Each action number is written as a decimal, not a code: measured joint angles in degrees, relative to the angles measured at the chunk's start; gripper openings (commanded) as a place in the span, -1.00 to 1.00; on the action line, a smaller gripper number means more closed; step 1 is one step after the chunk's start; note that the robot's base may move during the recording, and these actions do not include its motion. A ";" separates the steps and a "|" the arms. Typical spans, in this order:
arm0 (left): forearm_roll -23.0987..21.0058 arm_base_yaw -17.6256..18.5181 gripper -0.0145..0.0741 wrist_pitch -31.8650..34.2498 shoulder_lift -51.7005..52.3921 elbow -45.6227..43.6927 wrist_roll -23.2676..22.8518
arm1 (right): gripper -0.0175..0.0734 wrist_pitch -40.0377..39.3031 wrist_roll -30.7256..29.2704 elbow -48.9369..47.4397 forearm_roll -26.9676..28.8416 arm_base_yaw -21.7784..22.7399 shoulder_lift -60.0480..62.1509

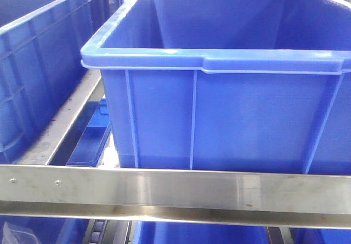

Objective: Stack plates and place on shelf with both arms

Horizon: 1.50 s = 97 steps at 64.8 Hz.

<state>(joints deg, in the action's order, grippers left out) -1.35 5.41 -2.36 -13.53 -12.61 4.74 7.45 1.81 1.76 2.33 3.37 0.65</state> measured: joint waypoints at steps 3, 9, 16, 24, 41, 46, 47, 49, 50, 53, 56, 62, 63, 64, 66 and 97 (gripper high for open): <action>0.00 0.00 -0.49 0.00 0.00 0.00 0.00 | -0.49 0.00 0.00 0.00 -0.10 0.00 0.00; 0.00 0.00 -0.49 0.00 0.00 0.00 0.00 | -0.49 0.00 0.00 0.00 -0.10 0.00 0.00; 0.00 0.00 -0.49 0.00 0.00 0.00 0.00 | -0.49 0.00 0.00 0.00 -0.19 0.00 0.00; 0.00 0.00 -0.49 0.00 0.00 0.00 0.00 | -0.49 0.00 0.00 0.00 -0.19 0.00 0.00; 0.26 -0.66 -0.49 1.12 0.38 1.90 0.00 | -0.49 0.00 0.00 0.00 -0.19 0.00 0.00; 1.80 -1.41 -0.49 3.10 1.50 4.45 0.00 | -0.49 0.00 0.00 0.00 -0.19 0.00 0.00; 1.95 -1.57 -0.49 3.81 1.83 5.31 0.00 | -0.49 0.00 0.00 0.00 -0.19 0.00 0.00; 2.33 -1.79 -0.49 4.93 2.78 6.84 0.00 | -0.49 0.00 0.00 0.00 -0.19 0.00 0.00; 2.35 -1.79 -0.49 5.25 3.23 7.46 0.00 | -0.49 0.00 0.00 0.00 -0.19 0.00 0.00; 2.58 -1.79 -0.49 5.78 5.07 9.12 0.00 | -0.49 0.00 0.00 0.00 -0.19 0.00 0.00; 2.58 -1.79 -0.49 6.00 7.12 10.72 0.00 | -0.49 0.00 0.00 0.00 -0.19 0.00 0.00; 2.58 -1.79 -0.49 5.43 10.87 13.10 0.00 | -0.49 0.00 0.00 0.00 -0.19 0.00 0.00; 2.58 -1.79 -0.49 4.84 11.67 13.09 0.00 | -0.49 0.00 0.00 0.00 -0.19 0.00 0.00; 2.58 -1.79 -0.49 4.38 12.17 13.09 0.00 | -0.49 0.00 0.00 0.00 -0.19 0.00 0.00; 2.58 -1.79 -0.49 3.47 13.19 13.09 0.00 | -0.49 0.00 0.00 0.00 -0.19 0.00 0.00; 1.35 -1.79 -0.49 -2.45 13.84 13.09 0.00 | -0.49 0.00 0.00 0.00 -0.19 0.00 0.00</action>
<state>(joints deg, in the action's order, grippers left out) 0.00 3.62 -4.81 0.30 0.48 4.74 7.45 1.81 1.76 2.14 3.37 0.65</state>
